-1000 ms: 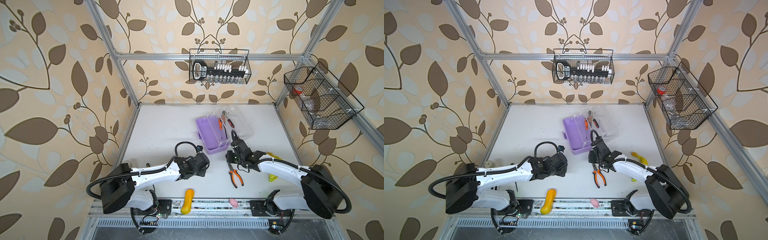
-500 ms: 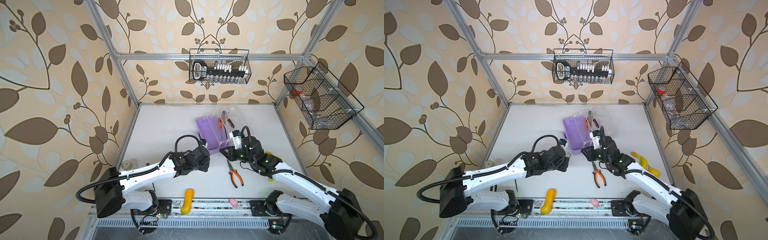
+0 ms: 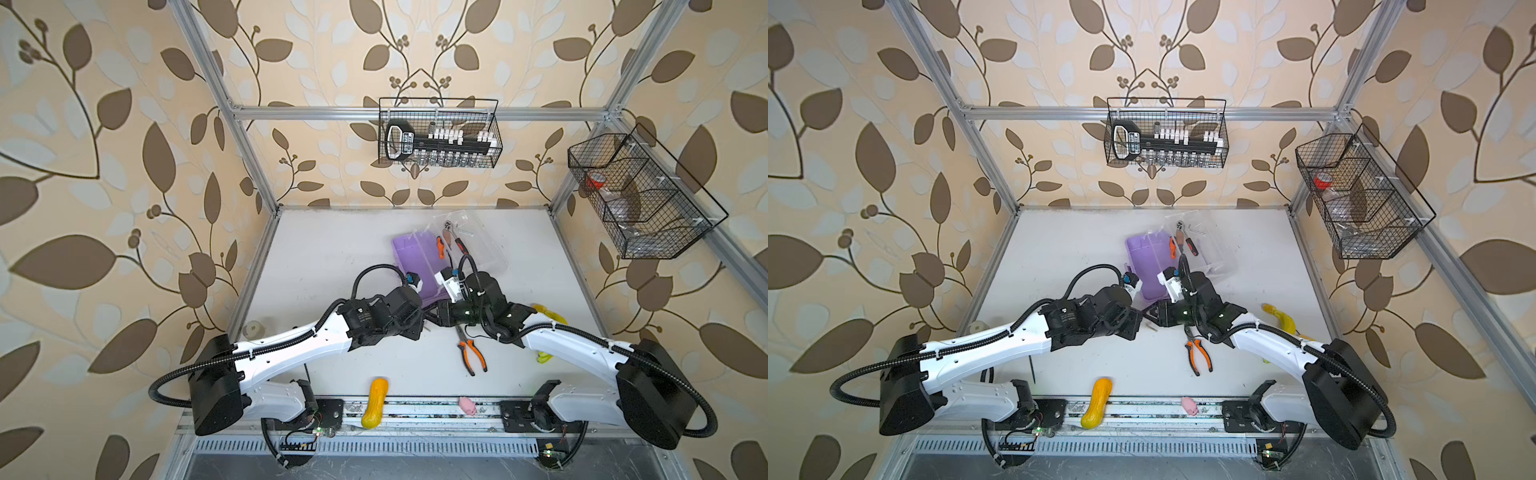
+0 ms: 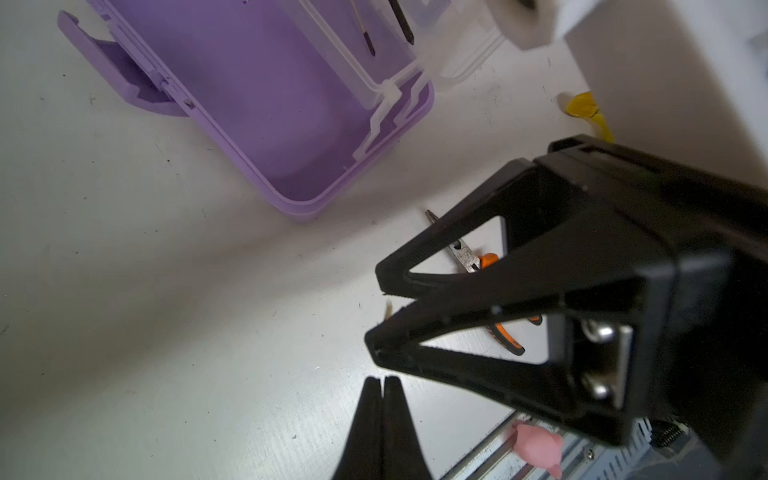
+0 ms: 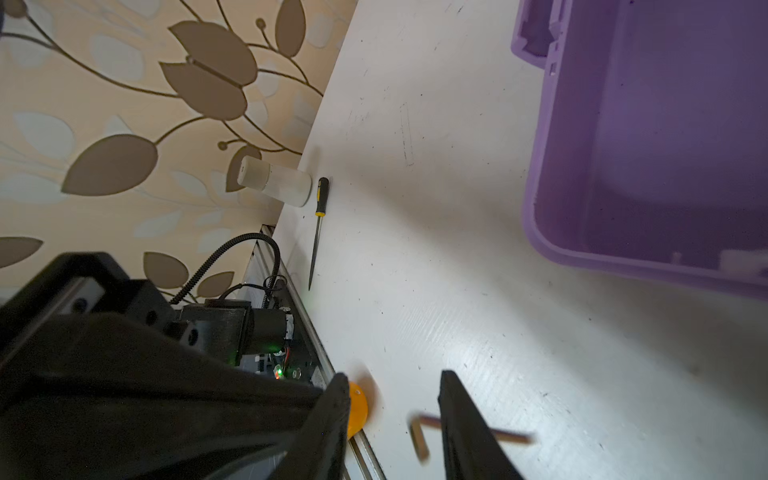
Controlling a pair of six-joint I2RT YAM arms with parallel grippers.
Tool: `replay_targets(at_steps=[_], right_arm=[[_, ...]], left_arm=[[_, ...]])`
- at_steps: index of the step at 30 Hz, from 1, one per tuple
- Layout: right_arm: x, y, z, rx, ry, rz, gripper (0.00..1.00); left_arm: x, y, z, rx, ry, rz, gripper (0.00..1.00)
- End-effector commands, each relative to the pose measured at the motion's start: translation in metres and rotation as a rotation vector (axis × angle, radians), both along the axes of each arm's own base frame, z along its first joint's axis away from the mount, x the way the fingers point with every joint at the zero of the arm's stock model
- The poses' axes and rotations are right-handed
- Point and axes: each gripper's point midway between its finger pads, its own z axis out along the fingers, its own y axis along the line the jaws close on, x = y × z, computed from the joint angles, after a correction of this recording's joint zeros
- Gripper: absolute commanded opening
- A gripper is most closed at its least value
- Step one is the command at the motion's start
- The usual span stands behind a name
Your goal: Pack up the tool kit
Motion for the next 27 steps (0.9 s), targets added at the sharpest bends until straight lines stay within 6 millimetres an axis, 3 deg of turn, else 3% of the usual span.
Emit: replay_targets(at_steps=[1, 7, 15, 18, 21, 27], right_arm=[[0.006, 0.011, 0.018, 0.057, -0.024, 0.015, 0.37], [0.011, 0.009, 0.007, 0.018, -0.005, -0.013, 0.32], [0.001, -0.057, -0.033, -0.336, -0.043, -0.136, 0.29], [-0.008, -0.07, -0.043, -0.444, -0.069, -0.115, 0.31], [-0.015, -0.071, -0.058, -0.533, -0.08, -0.072, 0.34], [-0.022, -0.041, -0.072, -0.76, -0.255, 0.096, 0.42]], left_arm=[[0.006, -0.007, 0.019, -0.035, -0.029, -0.011, 0.0], [0.009, -0.007, 0.01, -0.012, -0.025, -0.006, 0.0], [0.008, 0.002, -0.023, -0.001, 0.053, 0.034, 0.0], [0.01, 0.005, -0.029, -0.007, 0.071, 0.048, 0.01], [0.015, 0.011, -0.03, -0.031, 0.087, 0.073, 0.05], [0.031, 0.043, -0.036, -0.077, 0.129, 0.209, 0.13]])
